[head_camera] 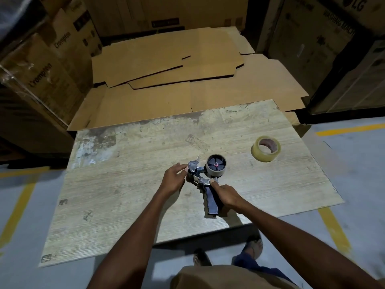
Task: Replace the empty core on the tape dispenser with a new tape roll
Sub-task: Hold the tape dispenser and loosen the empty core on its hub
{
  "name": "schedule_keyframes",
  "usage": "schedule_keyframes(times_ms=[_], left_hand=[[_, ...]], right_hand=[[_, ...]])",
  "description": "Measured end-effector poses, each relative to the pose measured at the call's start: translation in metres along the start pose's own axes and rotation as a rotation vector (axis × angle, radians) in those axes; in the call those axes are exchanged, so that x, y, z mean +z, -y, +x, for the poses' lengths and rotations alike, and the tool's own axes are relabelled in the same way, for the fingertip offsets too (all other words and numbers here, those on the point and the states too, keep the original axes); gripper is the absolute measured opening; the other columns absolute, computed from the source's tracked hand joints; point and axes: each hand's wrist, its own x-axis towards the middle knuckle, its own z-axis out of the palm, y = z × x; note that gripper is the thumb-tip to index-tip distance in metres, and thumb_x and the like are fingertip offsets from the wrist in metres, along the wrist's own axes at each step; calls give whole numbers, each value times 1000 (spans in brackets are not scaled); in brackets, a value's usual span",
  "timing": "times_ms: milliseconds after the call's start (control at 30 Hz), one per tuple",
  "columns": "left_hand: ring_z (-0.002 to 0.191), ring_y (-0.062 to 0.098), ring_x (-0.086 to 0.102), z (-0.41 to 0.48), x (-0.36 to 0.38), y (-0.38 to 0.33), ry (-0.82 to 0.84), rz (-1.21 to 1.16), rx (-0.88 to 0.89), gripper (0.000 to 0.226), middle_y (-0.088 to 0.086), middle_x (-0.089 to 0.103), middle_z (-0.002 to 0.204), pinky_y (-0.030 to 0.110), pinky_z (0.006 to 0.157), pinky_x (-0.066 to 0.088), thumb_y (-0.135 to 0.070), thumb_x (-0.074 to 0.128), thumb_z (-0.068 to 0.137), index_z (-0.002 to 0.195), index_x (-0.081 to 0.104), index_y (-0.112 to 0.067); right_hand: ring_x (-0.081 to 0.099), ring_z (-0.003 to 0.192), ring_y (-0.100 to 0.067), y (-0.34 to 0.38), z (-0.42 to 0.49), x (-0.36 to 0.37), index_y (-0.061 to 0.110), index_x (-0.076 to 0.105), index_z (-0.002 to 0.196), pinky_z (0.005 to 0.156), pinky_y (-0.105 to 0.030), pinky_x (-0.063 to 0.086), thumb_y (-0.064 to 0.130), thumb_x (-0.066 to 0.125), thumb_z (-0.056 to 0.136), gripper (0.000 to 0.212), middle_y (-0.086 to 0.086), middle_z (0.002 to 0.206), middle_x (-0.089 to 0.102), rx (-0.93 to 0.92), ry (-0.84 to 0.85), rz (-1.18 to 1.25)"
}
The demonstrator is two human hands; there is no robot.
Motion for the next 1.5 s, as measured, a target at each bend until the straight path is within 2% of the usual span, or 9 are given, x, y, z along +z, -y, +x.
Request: schedule_keyframes(times_ms=[133, 233, 367, 533, 733, 933, 1100, 1267, 1500], left_hand=[[156, 20, 28, -6, 5, 3, -1, -72, -3, 32, 16, 52, 154, 34, 112, 32, -16, 60, 104, 135, 69, -18], [157, 23, 23, -12, 15, 8, -34, 23, 80, 36, 10, 53, 154, 43, 117, 31, -30, 61, 105, 140, 65, -22], [158, 8, 8, -15, 37, 29, -84, 257, 44, 88, -6, 25, 171, 54, 125, 19, -84, 52, 85, 152, 49, -27], [159, 11, -12, -25, 63, 16, -125, 244, -58, 115, -6, -3, 175, 56, 127, 11, -93, 44, 76, 166, 12, -30], [159, 18, -17, -25, 88, 0, -183, 53, -170, 103, 2, -1, 175, 53, 127, 5, -66, 68, 89, 166, 8, -33], [157, 22, -23, -2, 64, -6, 55, 228, -87, 93, 0, 4, 175, 56, 122, -8, -53, 71, 91, 165, 17, -39], [158, 24, -15, 20, 50, -5, 198, 398, 8, 90, -1, 10, 174, 55, 121, 5, -59, 71, 89, 163, 21, -43], [153, 22, 6, 28, 52, -12, 267, 499, 42, 88, -1, 22, 166, 43, 109, 17, -59, 70, 90, 162, 22, -44], [111, 20, 62, -9, 74, -2, -153, 179, -155, 86, 4, 62, 125, 45, 93, 54, -81, 75, 66, 126, 63, -20]], right_hand=[[57, 60, -21, -6, 2, -4, 6, 59, 69, 63, -37, 43, 94, 13, 81, 100, -4, 60, 60, -94, -16, -144], [69, 66, -22, -17, 0, -13, 15, 68, 70, 73, -40, 56, 82, 25, 93, 83, -2, 62, 70, -76, -125, -79], [69, 72, -21, -33, -3, -32, 19, 72, 78, 81, -45, 58, 65, 28, 104, 69, 0, 71, 72, -125, -277, -81], [71, 74, -20, -46, -7, -50, 18, 75, 87, 82, -45, 57, 53, 37, 108, 56, 1, 69, 73, -182, -362, 14], [72, 70, -16, -54, -15, -62, 13, 76, 91, 80, -47, 60, 50, 43, 107, 52, 2, 73, 73, -172, -442, 146], [71, 75, -19, -63, -15, -69, 16, 71, 87, 76, -44, 58, 50, 44, 106, 47, 1, 75, 73, -196, -518, 67], [66, 73, -14, -53, -15, -65, 21, 66, 97, 66, -32, 49, 45, 65, 97, 24, 5, 76, 68, -286, -568, -75], [53, 124, -24, -47, -5, -66, 21, 52, 140, 100, -39, 48, 45, 83, 80, 72, -8, 131, 57, -354, -428, -287], [45, 138, -28, -33, 5, -67, 20, 30, 159, 112, -42, 42, 54, 86, 73, 108, -8, 154, 44, -325, -224, -404]])
